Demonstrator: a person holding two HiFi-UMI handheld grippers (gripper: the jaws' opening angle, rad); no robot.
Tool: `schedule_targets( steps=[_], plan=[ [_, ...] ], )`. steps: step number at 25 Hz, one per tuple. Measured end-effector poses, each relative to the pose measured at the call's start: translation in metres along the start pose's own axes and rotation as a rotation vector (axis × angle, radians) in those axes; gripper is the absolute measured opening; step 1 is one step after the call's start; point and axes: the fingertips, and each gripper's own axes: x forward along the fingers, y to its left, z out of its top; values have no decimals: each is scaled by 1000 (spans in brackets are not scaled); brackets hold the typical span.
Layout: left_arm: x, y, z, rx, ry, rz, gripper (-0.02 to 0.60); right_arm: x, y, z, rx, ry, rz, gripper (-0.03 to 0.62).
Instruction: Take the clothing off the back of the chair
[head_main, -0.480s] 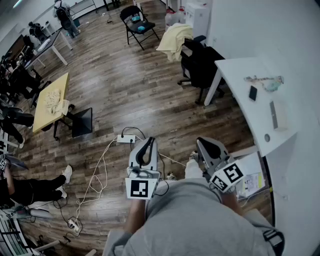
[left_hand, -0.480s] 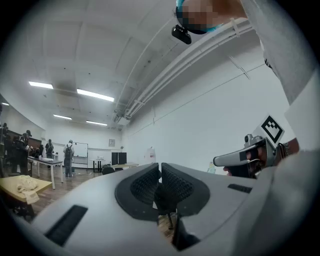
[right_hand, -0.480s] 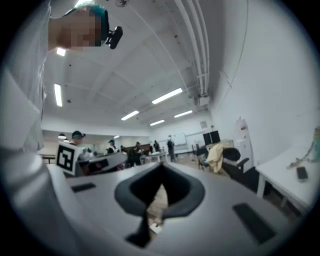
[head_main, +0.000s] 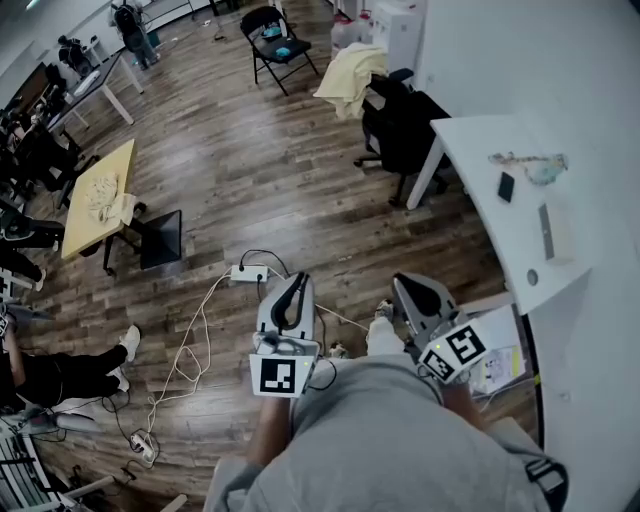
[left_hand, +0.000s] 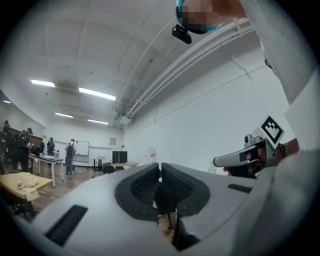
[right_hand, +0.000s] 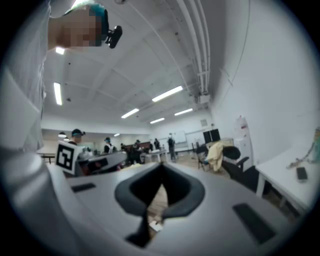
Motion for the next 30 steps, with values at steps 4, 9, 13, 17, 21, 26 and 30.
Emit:
schedule_targets(
  steps=[4, 9, 13, 17, 21, 26, 30],
  plan=[
    [0, 3, 1, -3, -2, -1, 51, 3, 2, -1, 1, 7, 2, 34],
    [1, 2, 0, 2, -7, -7, 51, 6, 1, -4, 4, 14, 6, 34],
    [-2, 6, -3, -3, 0, 1, 51, 9, 0, -6, 30, 8, -6, 34],
    [-4, 10, -6, -8, 5, 5, 51, 11, 1, -11, 35, 15, -15, 34],
    [3, 14, -8, -14, -2, 11, 51, 17, -8, -15, 37, 27, -25, 34],
    [20, 21, -9, -10, -2, 29, 51, 33, -25, -16, 30, 31, -23, 35],
    [38, 29, -11, 3, 4, 34, 51, 50, -39, -10, 33, 24, -17, 35]
  ],
)
